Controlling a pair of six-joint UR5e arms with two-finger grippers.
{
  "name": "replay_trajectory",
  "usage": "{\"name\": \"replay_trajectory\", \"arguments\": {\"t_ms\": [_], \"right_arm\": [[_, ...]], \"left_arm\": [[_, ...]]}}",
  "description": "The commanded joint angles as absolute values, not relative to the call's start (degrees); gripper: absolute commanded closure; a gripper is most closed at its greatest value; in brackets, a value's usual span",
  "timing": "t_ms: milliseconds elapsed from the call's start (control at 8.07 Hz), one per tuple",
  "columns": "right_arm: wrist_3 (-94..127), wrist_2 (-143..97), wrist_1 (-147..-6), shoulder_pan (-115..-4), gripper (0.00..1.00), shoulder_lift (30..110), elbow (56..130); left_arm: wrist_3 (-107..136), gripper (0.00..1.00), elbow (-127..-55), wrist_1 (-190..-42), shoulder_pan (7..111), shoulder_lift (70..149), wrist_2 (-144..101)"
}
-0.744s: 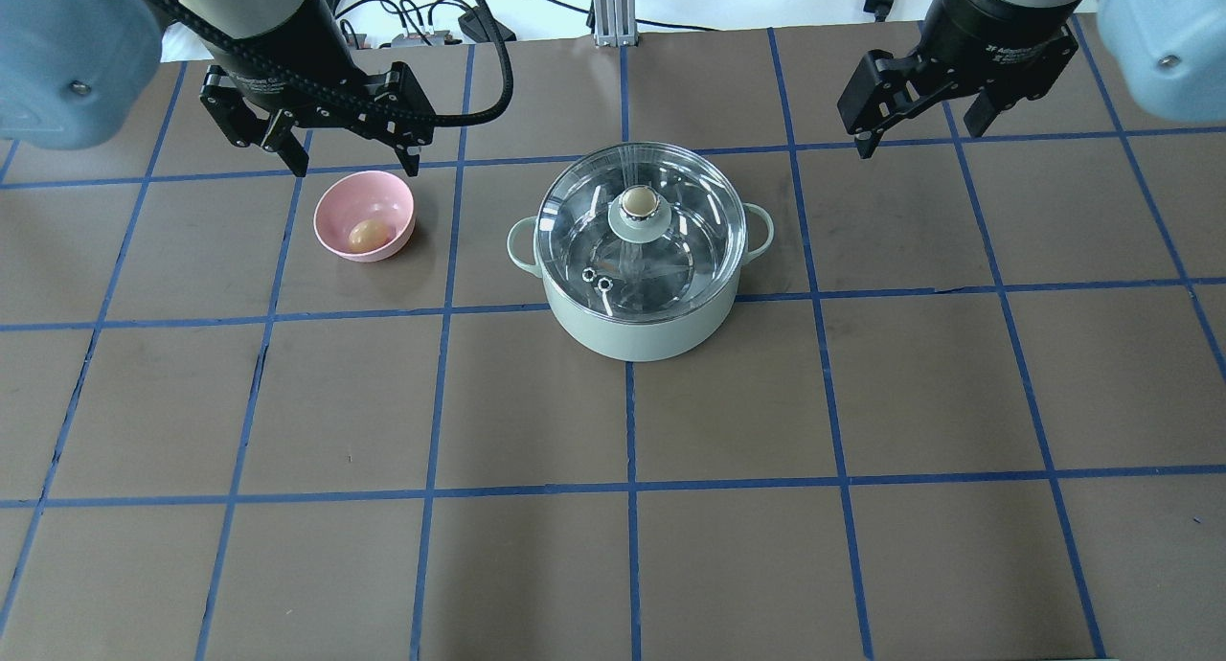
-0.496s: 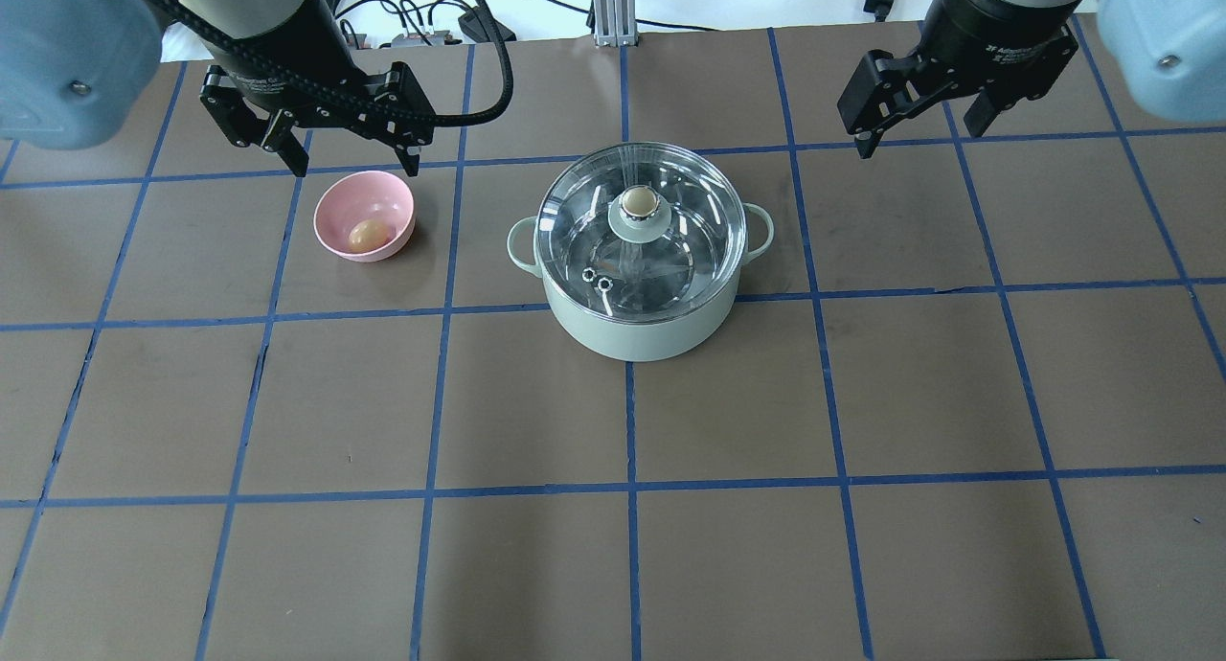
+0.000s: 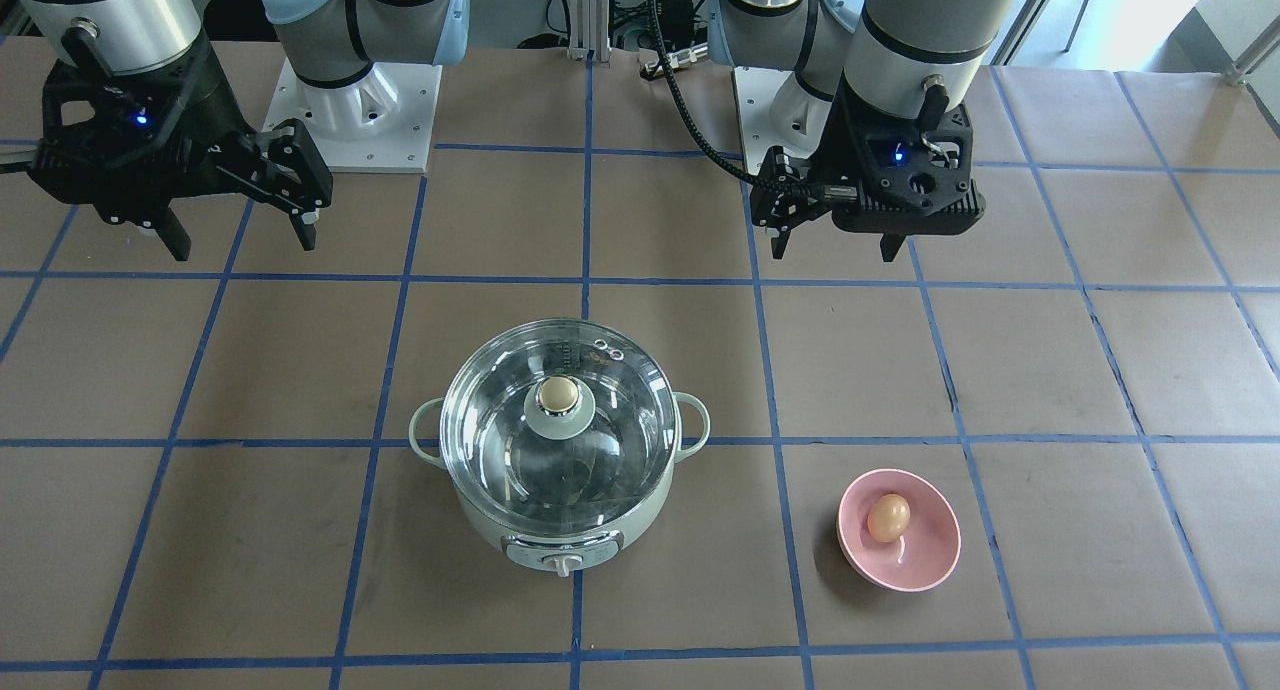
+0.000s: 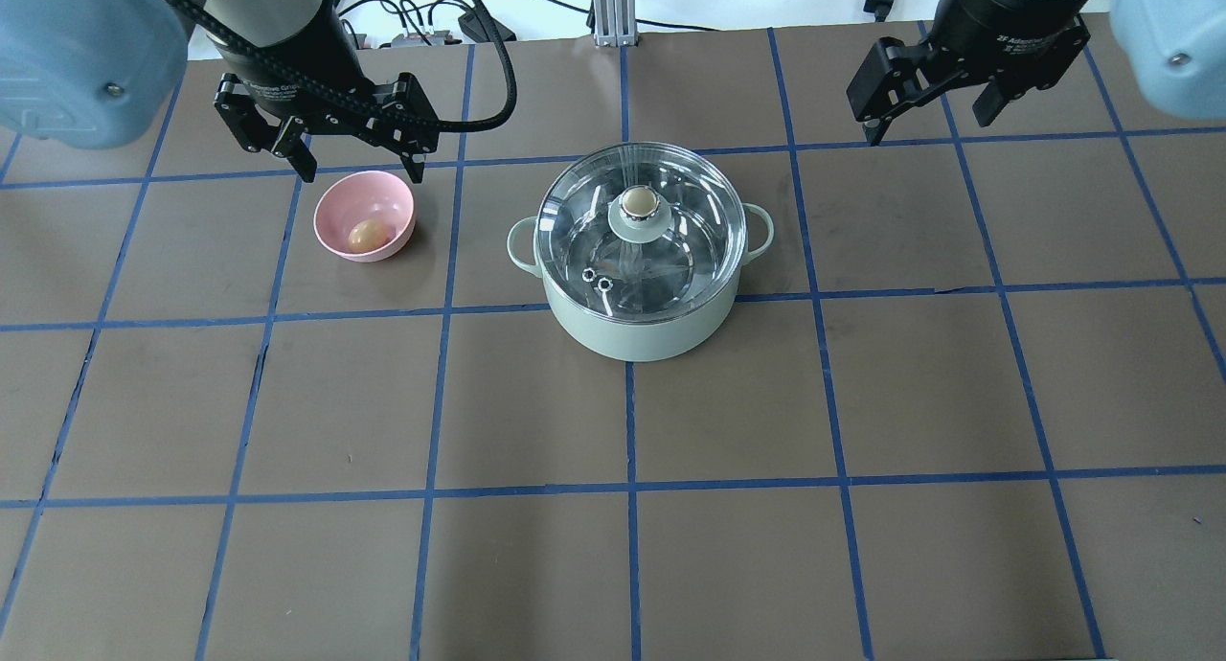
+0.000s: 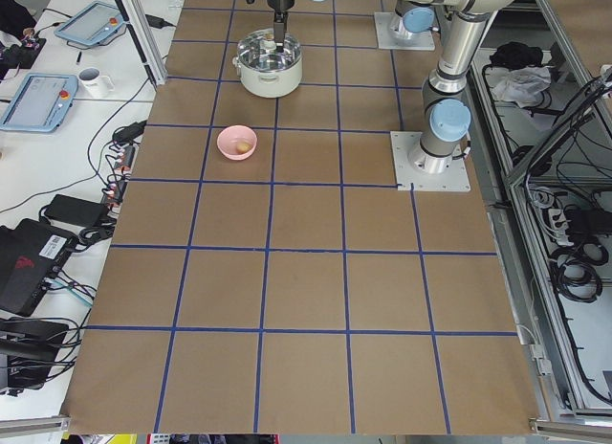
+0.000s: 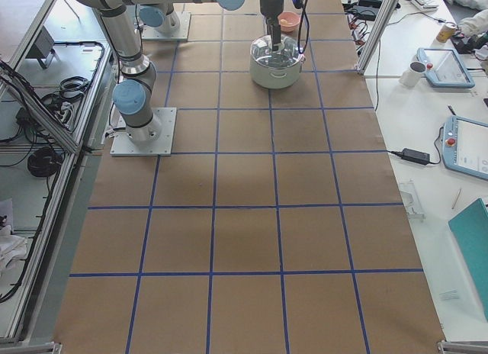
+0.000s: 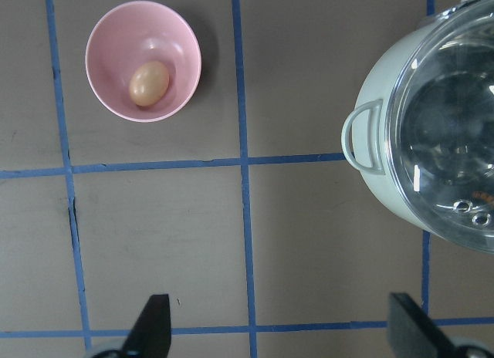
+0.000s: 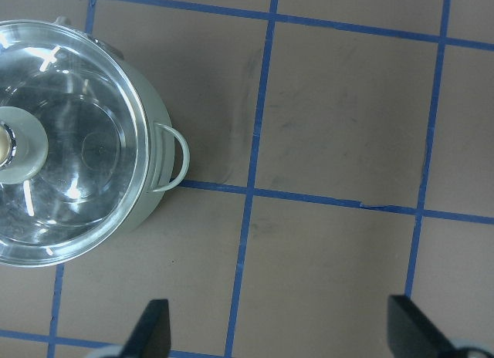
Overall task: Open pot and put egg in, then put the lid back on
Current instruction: 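Move the left gripper over the pink bowl while the right gripper moves toward the pot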
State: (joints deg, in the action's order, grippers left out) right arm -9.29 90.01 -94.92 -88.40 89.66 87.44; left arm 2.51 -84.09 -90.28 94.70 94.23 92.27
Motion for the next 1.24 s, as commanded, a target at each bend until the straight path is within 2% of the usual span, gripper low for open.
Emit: {"name": "replay_trajectory", "arguments": {"t_ms": [0, 620, 1116], "right_arm": [[-9.0, 89.8, -94.9, -88.2, 0.00, 89.6, 87.4], [-8.3, 89.4, -98.1, -87.7, 0.00, 88.9, 87.1], [-1.0, 90.0, -109.7, -92.9, 0.00, 81.7, 85.9]], "left_arm": [[-4.3, 0.00, -84.2, -84.0, 93.3, 98.1, 92.8], [-8.0, 0.00, -84.2, -71.0, 87.5, 112.7, 92.4], [-9.8, 0.00, -85.2, -62.5, 84.3, 120.4, 92.4]]}}
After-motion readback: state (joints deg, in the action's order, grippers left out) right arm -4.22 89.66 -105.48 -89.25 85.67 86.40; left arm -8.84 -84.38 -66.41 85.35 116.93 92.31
